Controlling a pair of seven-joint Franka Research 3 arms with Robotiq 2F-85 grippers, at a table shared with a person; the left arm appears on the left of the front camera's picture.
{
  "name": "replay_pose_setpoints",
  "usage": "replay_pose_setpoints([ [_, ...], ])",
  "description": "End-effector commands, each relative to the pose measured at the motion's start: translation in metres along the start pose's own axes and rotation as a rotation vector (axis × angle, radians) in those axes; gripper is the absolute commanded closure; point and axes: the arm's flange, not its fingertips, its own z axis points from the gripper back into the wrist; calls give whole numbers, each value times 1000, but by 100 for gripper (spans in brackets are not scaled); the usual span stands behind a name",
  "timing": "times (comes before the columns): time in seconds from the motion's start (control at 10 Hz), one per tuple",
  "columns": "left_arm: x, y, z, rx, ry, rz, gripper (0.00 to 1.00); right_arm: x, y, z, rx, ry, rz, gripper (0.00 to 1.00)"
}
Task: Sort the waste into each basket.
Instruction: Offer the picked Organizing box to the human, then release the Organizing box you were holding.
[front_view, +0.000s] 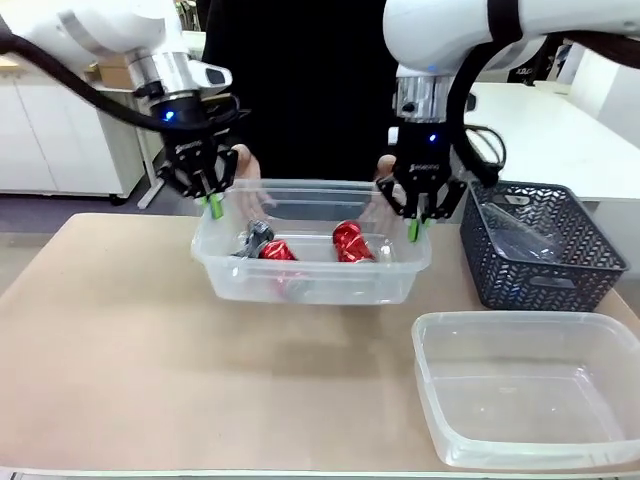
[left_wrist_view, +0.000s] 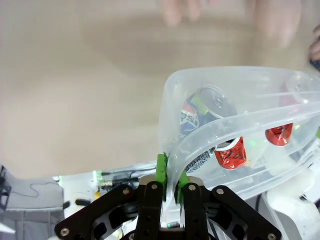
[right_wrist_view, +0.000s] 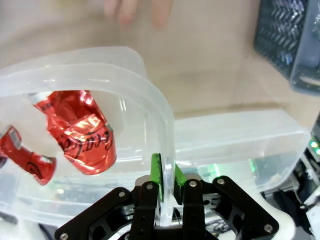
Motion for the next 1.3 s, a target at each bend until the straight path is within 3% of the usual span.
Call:
replay_pose_setpoints([
  [0.0, 37, -21, 23, 27, -44, -7, 92, 33, 8, 21, -30, 16, 33, 95],
  [0.3, 71, -29, 27, 15, -43, 9, 92, 79, 13, 19, -18, 63, 35, 95],
  [0.5, 68, -25, 24, -7, -59, 29, 92, 92, 14, 7, 4, 81, 6, 95],
  [0.6, 71, -12, 19, 22, -39, -17, 92, 79, -2, 5, -13, 64, -7, 95],
  [1.2, 71, -12, 19, 22, -39, -17, 92, 79, -2, 5, -13, 64, -7, 95],
])
